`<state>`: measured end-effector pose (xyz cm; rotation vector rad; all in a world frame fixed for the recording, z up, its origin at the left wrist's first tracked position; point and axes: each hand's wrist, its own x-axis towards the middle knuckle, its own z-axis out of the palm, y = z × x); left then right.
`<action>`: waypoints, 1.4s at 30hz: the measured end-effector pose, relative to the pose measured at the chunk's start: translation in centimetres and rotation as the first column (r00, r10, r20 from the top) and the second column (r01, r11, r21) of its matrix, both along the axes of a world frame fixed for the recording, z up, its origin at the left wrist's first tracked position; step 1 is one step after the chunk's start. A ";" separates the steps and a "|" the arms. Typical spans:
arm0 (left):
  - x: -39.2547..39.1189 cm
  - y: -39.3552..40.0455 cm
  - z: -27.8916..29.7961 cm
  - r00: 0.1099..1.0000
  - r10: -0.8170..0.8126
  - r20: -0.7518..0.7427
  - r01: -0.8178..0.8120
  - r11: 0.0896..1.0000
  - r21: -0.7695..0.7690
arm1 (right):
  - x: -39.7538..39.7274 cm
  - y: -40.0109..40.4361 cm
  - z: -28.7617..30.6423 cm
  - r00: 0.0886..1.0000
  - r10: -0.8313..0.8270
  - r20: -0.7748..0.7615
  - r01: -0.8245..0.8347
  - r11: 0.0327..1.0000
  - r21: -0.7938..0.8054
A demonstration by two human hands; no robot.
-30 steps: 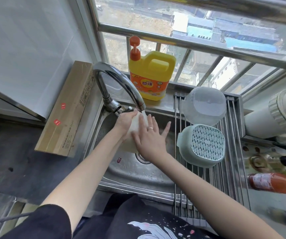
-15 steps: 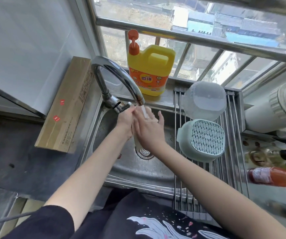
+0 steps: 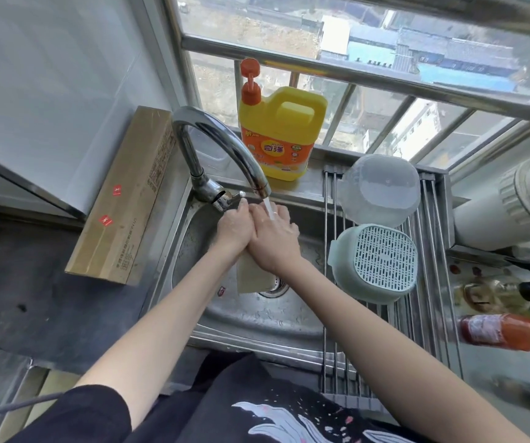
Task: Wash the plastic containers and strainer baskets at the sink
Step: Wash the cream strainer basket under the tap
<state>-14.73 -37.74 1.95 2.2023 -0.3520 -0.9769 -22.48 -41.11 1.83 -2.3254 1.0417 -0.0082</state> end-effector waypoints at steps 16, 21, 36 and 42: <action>-0.3 -1.6 -1.3 0.899 0.346 -0.267 -0.385 0.917 -0.108 | -1.5 1.0 -1.6 1.000 0.022 0.005 -0.021 0.985 -0.173; 0.1 -1.4 -3.4 0.652 0.463 -0.601 -0.587 0.810 -0.013 | -3.8 0.2 -2.8 0.888 0.427 0.169 -0.276 0.791 -0.546; -1.0 -1.7 -1.6 0.871 0.375 -0.316 -0.425 0.899 -0.104 | -1.8 -1.9 -0.1 0.981 0.124 0.152 -0.080 0.961 -0.266; -1.2 -0.9 0.4 0.998 0.056 0.034 -0.049 0.981 -0.189 | -1.1 -2.6 -0.1 0.997 -0.046 -0.057 0.050 0.996 0.077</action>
